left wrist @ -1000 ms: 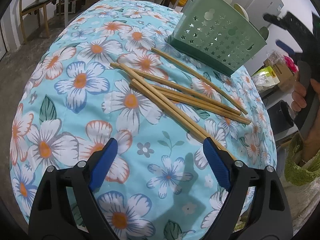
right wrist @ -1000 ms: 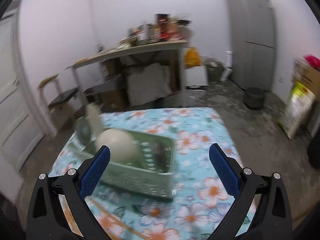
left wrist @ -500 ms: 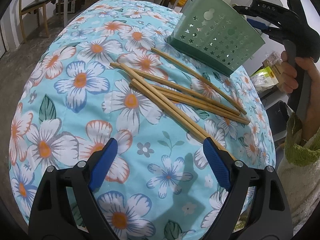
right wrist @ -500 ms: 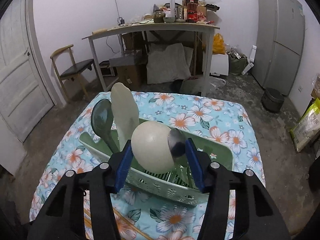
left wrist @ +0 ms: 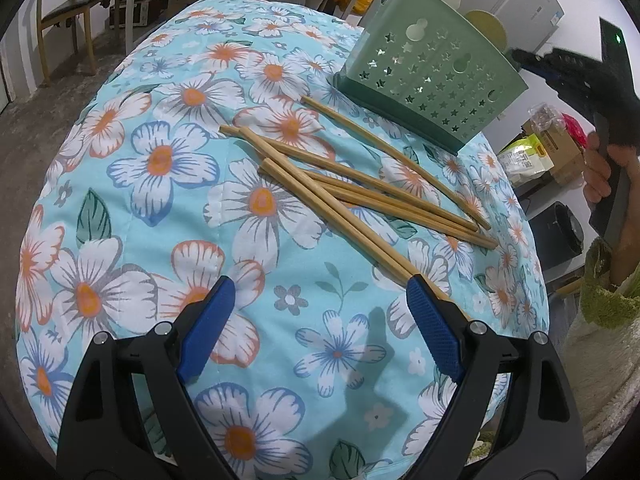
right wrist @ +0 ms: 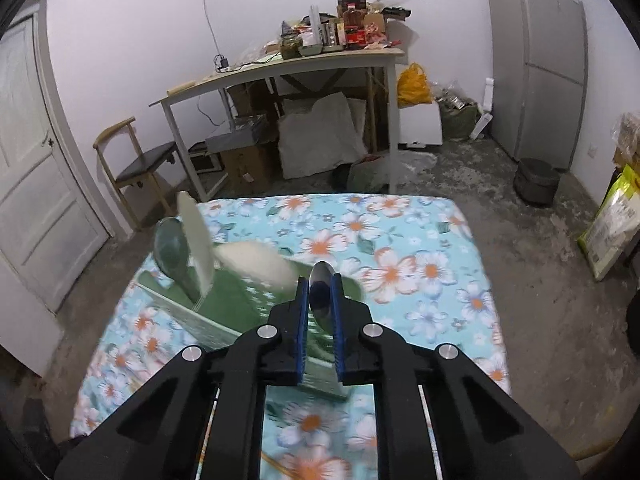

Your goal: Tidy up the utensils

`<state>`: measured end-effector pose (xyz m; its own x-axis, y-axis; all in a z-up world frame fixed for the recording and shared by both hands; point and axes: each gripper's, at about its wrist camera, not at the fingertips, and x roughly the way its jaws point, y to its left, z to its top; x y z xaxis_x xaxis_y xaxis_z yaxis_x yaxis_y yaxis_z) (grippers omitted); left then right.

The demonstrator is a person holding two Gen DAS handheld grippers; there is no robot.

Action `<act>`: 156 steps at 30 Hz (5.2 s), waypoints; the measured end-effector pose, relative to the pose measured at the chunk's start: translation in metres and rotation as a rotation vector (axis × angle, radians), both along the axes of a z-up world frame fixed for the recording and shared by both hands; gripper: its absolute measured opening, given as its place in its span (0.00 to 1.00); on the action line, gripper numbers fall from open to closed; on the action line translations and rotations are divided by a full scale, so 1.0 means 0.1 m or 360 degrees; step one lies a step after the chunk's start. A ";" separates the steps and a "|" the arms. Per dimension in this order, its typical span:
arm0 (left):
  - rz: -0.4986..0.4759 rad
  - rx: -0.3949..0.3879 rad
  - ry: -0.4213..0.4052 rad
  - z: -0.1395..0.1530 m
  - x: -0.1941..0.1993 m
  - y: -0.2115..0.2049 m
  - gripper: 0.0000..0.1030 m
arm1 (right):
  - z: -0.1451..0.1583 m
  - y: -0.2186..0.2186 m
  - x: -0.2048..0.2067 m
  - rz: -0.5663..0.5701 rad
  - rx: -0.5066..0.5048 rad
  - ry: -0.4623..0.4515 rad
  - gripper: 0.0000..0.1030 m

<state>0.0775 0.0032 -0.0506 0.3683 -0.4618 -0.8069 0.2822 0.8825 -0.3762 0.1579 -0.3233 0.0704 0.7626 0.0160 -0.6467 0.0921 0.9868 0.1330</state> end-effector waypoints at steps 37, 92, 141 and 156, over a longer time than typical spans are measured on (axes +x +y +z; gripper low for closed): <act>0.0002 -0.0036 0.0013 0.00 0.03 0.03 0.81 | 0.00 0.70 0.40 0.0198 -0.0339 0.0048 0.37; 0.0038 -0.0456 0.0186 -0.03 0.14 0.00 0.41 | -1.35 0.29 -1.16 0.0193 0.0539 0.0443 0.85; 0.0622 -0.0945 0.0602 -0.59 0.09 0.74 0.11 | -1.51 0.03 -1.29 0.0135 0.0952 0.0313 0.94; 0.0379 -0.0602 0.0208 -0.25 -0.04 0.69 0.15 | -1.04 1.22 -0.91 0.0794 0.0640 0.0374 0.51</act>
